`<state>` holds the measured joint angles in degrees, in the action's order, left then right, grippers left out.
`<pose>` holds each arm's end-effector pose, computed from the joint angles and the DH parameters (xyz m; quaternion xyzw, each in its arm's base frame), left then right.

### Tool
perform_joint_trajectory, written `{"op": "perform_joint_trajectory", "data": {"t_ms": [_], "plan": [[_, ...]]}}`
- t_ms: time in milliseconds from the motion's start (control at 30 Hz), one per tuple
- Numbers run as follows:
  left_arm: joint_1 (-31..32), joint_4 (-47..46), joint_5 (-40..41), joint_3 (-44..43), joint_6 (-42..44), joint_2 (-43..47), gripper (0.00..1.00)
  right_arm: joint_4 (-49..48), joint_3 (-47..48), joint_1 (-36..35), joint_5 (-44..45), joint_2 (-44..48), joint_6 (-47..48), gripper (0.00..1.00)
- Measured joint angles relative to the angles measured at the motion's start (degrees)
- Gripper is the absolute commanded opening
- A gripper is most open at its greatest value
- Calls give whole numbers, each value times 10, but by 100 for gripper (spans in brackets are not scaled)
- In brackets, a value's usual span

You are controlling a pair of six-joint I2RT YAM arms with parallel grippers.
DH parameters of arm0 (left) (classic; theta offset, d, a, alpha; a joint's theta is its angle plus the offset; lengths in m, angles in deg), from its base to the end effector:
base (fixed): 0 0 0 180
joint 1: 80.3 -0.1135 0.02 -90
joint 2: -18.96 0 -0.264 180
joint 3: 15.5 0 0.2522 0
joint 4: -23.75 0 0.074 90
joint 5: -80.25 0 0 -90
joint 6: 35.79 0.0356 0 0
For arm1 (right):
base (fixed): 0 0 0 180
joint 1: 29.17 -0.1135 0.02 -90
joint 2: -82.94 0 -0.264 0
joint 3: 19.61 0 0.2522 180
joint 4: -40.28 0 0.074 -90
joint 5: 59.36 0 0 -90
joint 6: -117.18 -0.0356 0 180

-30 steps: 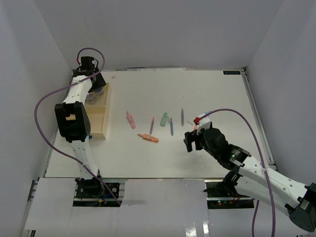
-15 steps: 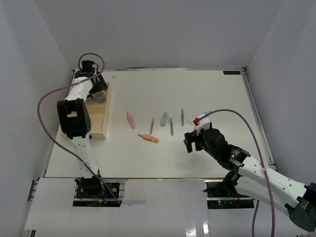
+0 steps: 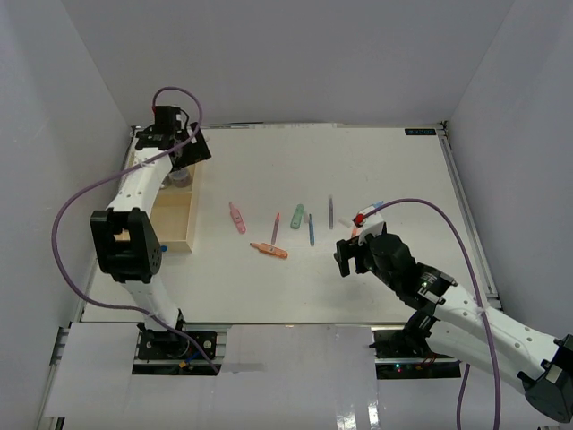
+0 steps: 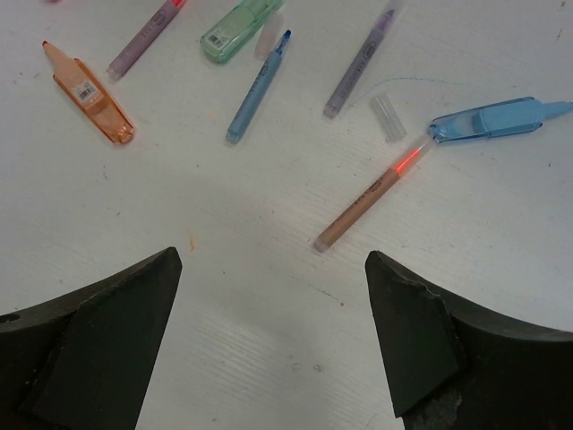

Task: Sort the stationery into containers
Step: Place the stationery in the storage box, then pick up the pen from the center of the board.

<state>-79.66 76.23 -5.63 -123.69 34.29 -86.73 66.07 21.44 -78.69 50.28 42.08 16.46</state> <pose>0.4138 -0.0021 0.2948 -0.1694 0.9237 -0.0278 0.3425 0.1191 0.1212 0.2406 -0.1912 0.8166 0.1387 0.5266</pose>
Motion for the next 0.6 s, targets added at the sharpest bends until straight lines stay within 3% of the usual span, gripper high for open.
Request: {"op": "perform_joint_trajectory", "data": {"t_ms": [267, 433, 600], "plan": [[198, -19, -16, 149, -17, 164, 98, 14, 0, 0, 17, 16, -9, 90], [273, -33, -8, 218, -45, 169, 98, 17, 0, 0, 36, 13, -21, 90], [347, -54, 9, 223, -63, 119, 94, 18, 0, 0, 44, 4, -32, 91]]}}
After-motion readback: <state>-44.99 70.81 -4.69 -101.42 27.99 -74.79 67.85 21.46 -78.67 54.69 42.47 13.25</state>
